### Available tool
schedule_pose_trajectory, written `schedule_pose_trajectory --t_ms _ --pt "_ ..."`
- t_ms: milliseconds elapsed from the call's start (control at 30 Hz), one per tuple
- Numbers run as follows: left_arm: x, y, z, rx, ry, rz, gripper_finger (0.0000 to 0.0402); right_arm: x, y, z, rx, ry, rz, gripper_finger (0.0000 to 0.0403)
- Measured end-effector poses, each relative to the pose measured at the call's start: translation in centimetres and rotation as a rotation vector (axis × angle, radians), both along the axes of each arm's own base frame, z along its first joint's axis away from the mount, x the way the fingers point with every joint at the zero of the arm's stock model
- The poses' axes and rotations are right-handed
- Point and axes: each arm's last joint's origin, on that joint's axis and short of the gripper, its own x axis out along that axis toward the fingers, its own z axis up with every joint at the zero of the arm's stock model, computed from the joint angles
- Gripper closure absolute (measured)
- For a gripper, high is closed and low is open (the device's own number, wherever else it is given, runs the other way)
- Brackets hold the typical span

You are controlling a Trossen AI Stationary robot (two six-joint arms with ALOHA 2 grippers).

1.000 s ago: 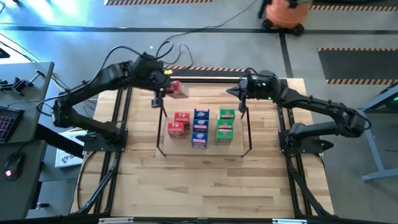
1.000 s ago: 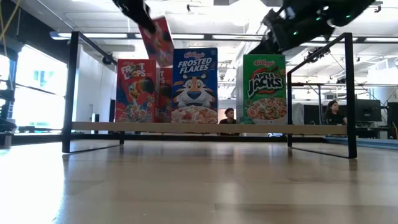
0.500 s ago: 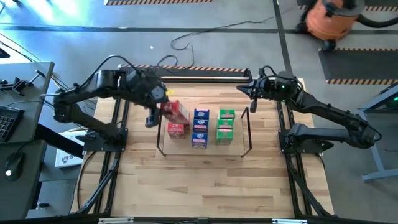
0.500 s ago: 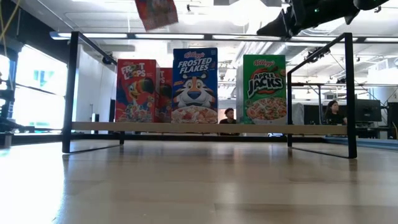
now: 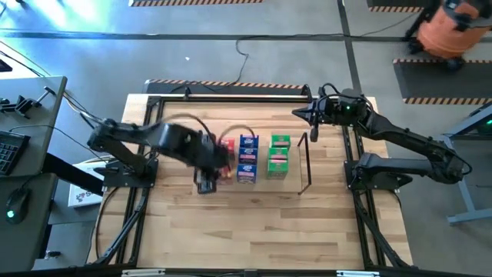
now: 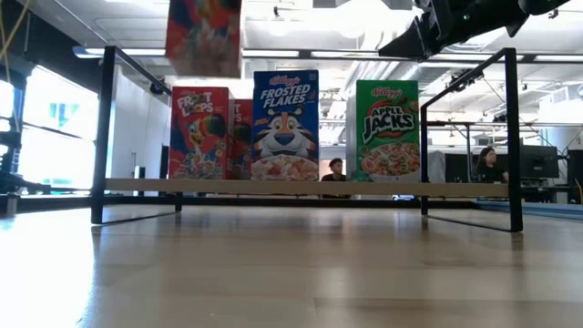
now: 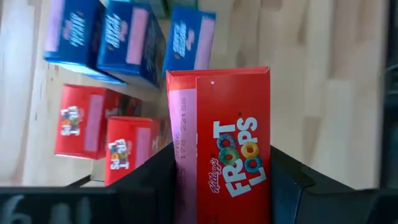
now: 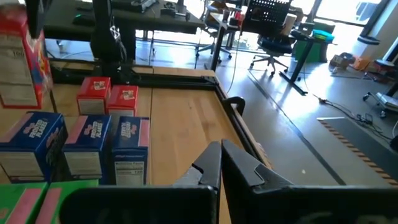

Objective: Stack cereal on shelf
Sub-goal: Put the red cereal box on the shelf aligned with the other red cereal boxes

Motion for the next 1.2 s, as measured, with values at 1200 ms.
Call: schedule_pose_trajectory --t_ms 1200 --pt "1.0 -1.8 -10.0 0.12 0.112 -0.038 0.02 0.8 1.7 -0.3 -0.013 0.035 0.092 0.0403"
